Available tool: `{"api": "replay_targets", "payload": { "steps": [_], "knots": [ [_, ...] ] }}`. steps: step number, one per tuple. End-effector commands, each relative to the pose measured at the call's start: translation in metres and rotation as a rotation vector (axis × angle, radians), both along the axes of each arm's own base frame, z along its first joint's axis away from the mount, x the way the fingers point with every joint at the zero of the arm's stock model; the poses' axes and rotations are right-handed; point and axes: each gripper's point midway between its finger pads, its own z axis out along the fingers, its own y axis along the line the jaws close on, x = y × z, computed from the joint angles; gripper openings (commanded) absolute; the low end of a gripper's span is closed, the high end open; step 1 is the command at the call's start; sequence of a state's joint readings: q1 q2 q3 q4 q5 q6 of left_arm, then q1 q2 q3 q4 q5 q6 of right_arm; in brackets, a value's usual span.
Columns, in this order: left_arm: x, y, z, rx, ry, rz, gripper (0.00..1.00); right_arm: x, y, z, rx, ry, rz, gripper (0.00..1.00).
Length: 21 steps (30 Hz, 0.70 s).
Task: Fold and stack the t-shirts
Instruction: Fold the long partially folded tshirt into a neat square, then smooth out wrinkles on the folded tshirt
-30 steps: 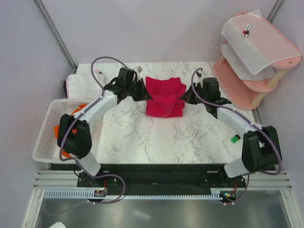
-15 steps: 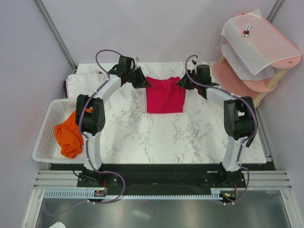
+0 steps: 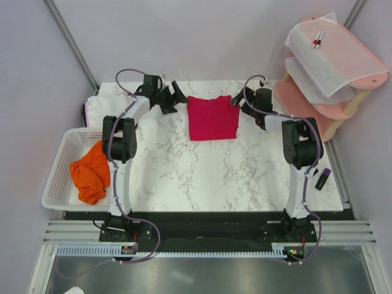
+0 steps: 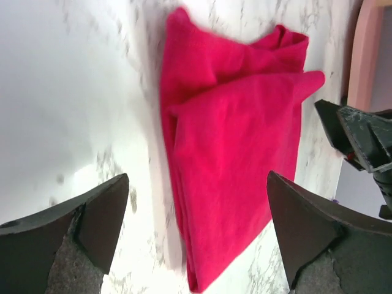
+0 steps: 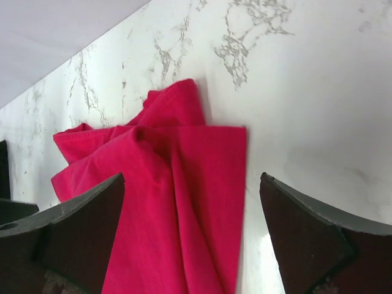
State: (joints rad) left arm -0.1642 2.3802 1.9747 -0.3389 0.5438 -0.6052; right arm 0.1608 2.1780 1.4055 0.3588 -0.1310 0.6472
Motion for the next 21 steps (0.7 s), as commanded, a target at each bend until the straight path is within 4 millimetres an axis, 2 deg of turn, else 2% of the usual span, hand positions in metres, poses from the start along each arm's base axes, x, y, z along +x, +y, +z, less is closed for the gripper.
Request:
{"api": "replay_targets", "payload": {
  "steps": [1,4,7,11,15,21],
  "knots": [
    [-0.019,-0.002,0.074,-0.022,-0.227,-0.01,1.0,-0.01,-0.008,0.078,0.003,-0.188,-0.043,0.98],
    [-0.048,-0.005,0.082,-0.072,-0.255,-0.028,1.0,-0.027,-0.003,0.074,0.01,-0.16,-0.002,0.98],
    [-0.067,-0.011,0.069,-0.077,-0.225,-0.042,0.99,-0.033,0.002,0.058,0.01,-0.11,0.036,0.98],
    [-0.085,-0.019,0.041,-0.059,-0.157,-0.055,0.98,-0.035,0.008,0.031,0.018,-0.045,0.064,0.98],
    [-0.096,-0.024,0.022,-0.06,-0.108,-0.069,0.96,-0.027,0.016,0.007,0.025,-0.012,0.096,0.98],
    [-0.106,-0.026,0.009,-0.046,-0.09,-0.085,0.95,-0.007,0.023,0.007,0.041,-0.06,0.114,0.89]
  ]
}}
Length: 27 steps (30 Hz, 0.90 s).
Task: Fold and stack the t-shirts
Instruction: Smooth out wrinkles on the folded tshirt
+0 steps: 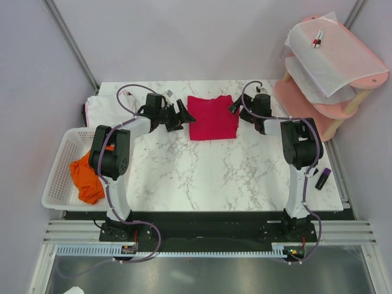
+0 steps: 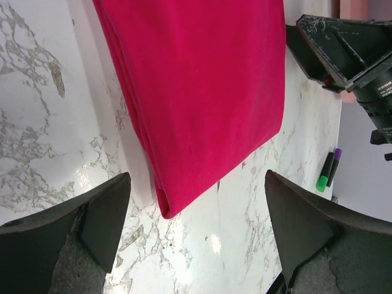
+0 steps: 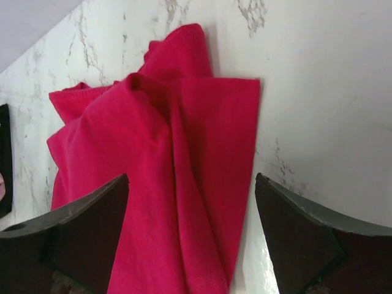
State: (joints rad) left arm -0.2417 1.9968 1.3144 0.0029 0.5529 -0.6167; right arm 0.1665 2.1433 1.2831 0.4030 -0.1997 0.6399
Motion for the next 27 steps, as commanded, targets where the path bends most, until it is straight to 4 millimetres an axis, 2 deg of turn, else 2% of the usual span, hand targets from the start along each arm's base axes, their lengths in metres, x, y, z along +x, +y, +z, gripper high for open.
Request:
{"api": "replay_targets", "payload": {
  "steps": [1,7,11,16,17,18,20,22,25,27],
  "knots": [
    [0.002,-0.004,0.006,-0.024,-0.031,-0.011,0.95,0.027,0.015,0.028,0.032,-0.109,0.044,0.87],
    [-0.001,-0.004,-0.004,-0.019,-0.011,-0.025,0.94,0.045,0.021,0.042,0.06,-0.157,0.05,0.78],
    [-0.003,-0.004,-0.015,-0.011,0.009,-0.029,0.94,0.052,0.029,0.05,0.079,-0.176,0.064,0.58],
    [-0.004,-0.004,-0.024,-0.009,0.025,-0.035,0.93,0.063,0.043,0.05,0.092,-0.184,0.082,0.52],
    [-0.004,-0.004,-0.025,-0.009,0.028,-0.035,0.93,0.063,0.045,0.04,0.086,-0.16,0.083,0.51],
    [-0.004,-0.004,-0.027,-0.007,0.03,-0.036,0.93,0.069,0.048,0.046,0.084,-0.172,0.088,0.51],
    [-0.003,-0.004,-0.028,-0.008,0.031,-0.037,0.93,0.07,0.054,0.034,0.075,-0.146,0.099,0.5],
    [-0.003,-0.005,-0.029,-0.01,0.035,-0.042,0.92,0.074,0.059,0.038,0.073,-0.154,0.102,0.48],
    [-0.003,-0.005,-0.031,-0.011,0.039,-0.043,0.92,0.077,0.064,0.038,0.068,-0.162,0.107,0.38],
    [-0.003,-0.004,-0.032,-0.009,0.038,-0.042,0.92,0.08,0.065,0.04,0.07,-0.167,0.11,0.22]
  ]
}}
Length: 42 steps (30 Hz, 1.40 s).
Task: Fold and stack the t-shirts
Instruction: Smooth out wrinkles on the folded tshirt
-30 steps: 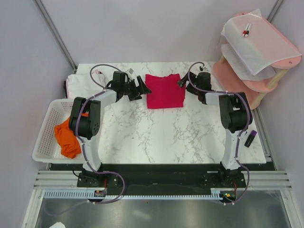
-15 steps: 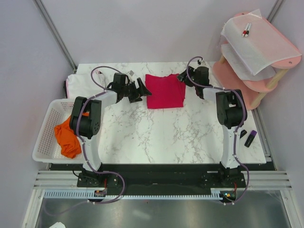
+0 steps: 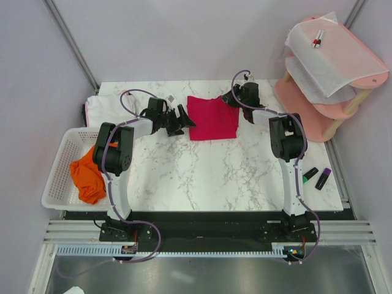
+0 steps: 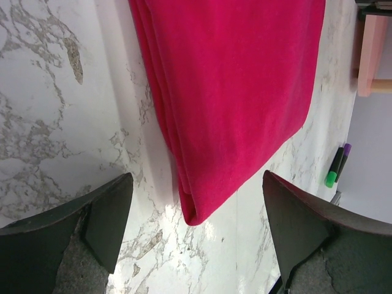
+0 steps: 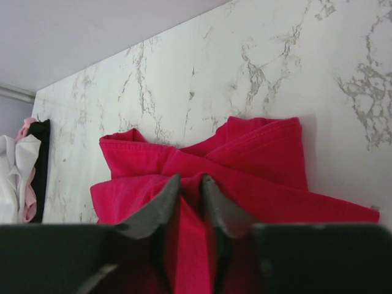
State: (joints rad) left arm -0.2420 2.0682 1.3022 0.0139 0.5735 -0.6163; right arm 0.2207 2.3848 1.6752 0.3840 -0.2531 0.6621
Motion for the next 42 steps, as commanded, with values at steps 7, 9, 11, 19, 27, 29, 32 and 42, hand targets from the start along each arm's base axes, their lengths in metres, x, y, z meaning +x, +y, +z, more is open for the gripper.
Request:
{"api": "replay_targets", "payload": {
  "steps": [7,9,11,19,27,29,32,42],
  "knots": [
    [0.004,0.0,-0.002,0.001,-0.026,-0.019,0.91,0.007,0.002,0.045,0.024,-0.114,-0.025,0.0],
    [0.004,0.0,-0.005,0.005,-0.021,-0.019,0.91,0.001,-0.002,0.059,0.034,-0.142,-0.032,0.0],
    [0.004,0.001,-0.007,0.007,-0.018,-0.017,0.91,-0.006,-0.009,0.07,0.051,-0.167,-0.049,0.0],
    [0.005,0.001,-0.011,0.007,-0.008,-0.018,0.91,0.0,-0.047,0.054,0.047,-0.145,-0.194,0.0],
    [0.002,-0.001,-0.01,-0.001,-0.01,-0.036,0.91,0.034,-0.064,0.013,0.032,-0.09,-0.287,0.1],
    [0.0,0.0,-0.008,0.005,-0.02,-0.041,0.91,0.04,-0.068,0.011,0.026,-0.094,-0.296,0.22],
    [-0.001,0.007,0.0,0.039,-0.056,-0.028,0.93,0.033,-0.075,0.028,-0.019,-0.124,-0.293,0.55],
    [0.017,0.002,0.059,0.009,-0.231,0.016,0.25,-0.017,-0.062,0.103,0.082,-0.253,-0.191,0.9]
  ]
}}
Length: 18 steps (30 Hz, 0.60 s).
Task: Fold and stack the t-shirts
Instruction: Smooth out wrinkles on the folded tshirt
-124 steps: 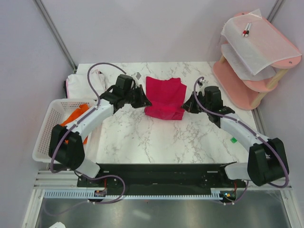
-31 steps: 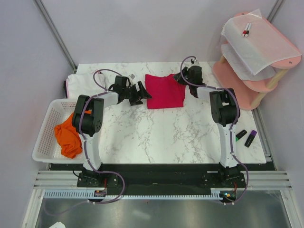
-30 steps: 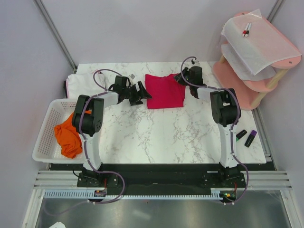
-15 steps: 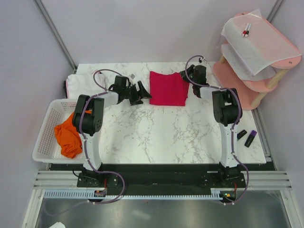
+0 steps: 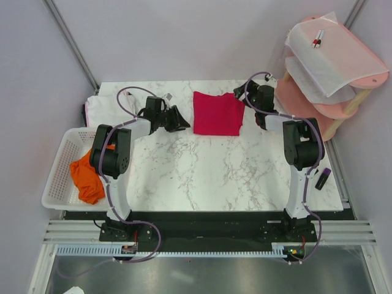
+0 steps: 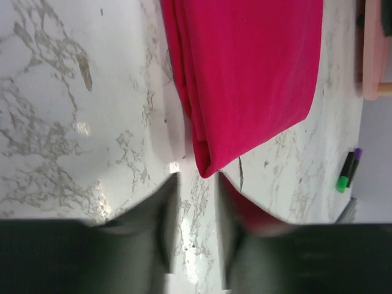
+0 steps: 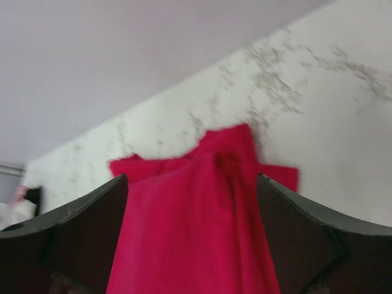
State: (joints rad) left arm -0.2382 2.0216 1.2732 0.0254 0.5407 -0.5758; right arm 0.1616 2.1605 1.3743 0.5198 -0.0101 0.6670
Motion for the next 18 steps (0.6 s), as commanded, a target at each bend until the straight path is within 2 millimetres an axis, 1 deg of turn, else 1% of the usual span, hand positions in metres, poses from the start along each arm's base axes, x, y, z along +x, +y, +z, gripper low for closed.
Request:
{"api": "replay_targets", "payload": {
  "steps": [1,2,3,4,5,6,8,9,10,11,12,13,14,16,17,18],
  "knots": [
    [0.019,-0.008,0.052,-0.039,-0.181,0.015,0.02,0.002,0.031,0.073,0.136,-0.21,0.156,0.75],
    [0.02,-0.014,0.059,-0.072,-0.187,0.013,0.02,-0.001,0.048,0.077,0.216,-0.21,0.24,0.12],
    [0.025,-0.02,0.058,-0.093,-0.2,0.003,0.02,0.007,0.058,0.075,0.258,-0.226,0.281,0.0],
    [0.027,-0.026,0.058,-0.111,-0.196,-0.01,0.02,0.009,0.067,0.073,0.305,-0.222,0.311,0.0],
    [0.031,-0.038,0.071,-0.154,-0.205,-0.041,0.02,0.009,0.077,0.073,0.358,-0.209,0.351,0.0],
    [0.035,-0.045,0.058,-0.17,-0.181,-0.055,0.02,0.017,0.082,0.062,0.379,-0.197,0.362,0.0],
    [0.038,-0.061,0.062,-0.228,-0.165,-0.088,0.02,0.021,0.09,0.049,0.419,-0.169,0.365,0.0],
    [0.039,-0.066,0.052,-0.242,-0.143,-0.094,0.02,0.025,0.091,0.039,0.432,-0.162,0.363,0.0],
    [0.041,-0.071,0.057,-0.27,-0.164,-0.111,0.02,0.026,0.091,0.033,0.444,-0.152,0.362,0.0],
    [0.039,-0.078,0.055,-0.293,-0.146,-0.116,0.02,0.028,0.091,0.028,0.46,-0.145,0.361,0.0],
    [0.038,-0.082,0.053,-0.309,-0.143,-0.125,0.02,0.03,0.093,0.018,0.477,-0.127,0.362,0.0],
    [0.038,-0.087,0.048,-0.323,-0.141,-0.138,0.02,0.031,0.093,0.014,0.484,-0.122,0.362,0.0],
    [0.035,-0.093,0.044,-0.332,-0.125,-0.147,0.02,0.032,0.094,0.003,0.489,-0.105,0.359,0.0],
    [0.032,-0.1,0.031,-0.334,-0.097,-0.16,0.02,0.033,0.093,-0.003,0.498,-0.102,0.347,0.0],
    [0.029,-0.104,0.026,-0.333,-0.086,-0.166,0.02,0.034,0.09,-0.01,0.499,-0.098,0.338,0.0],
    [0.028,-0.104,0.022,-0.33,-0.078,-0.163,0.02,0.035,0.089,-0.014,0.498,-0.096,0.329,0.0]
  ]
}}
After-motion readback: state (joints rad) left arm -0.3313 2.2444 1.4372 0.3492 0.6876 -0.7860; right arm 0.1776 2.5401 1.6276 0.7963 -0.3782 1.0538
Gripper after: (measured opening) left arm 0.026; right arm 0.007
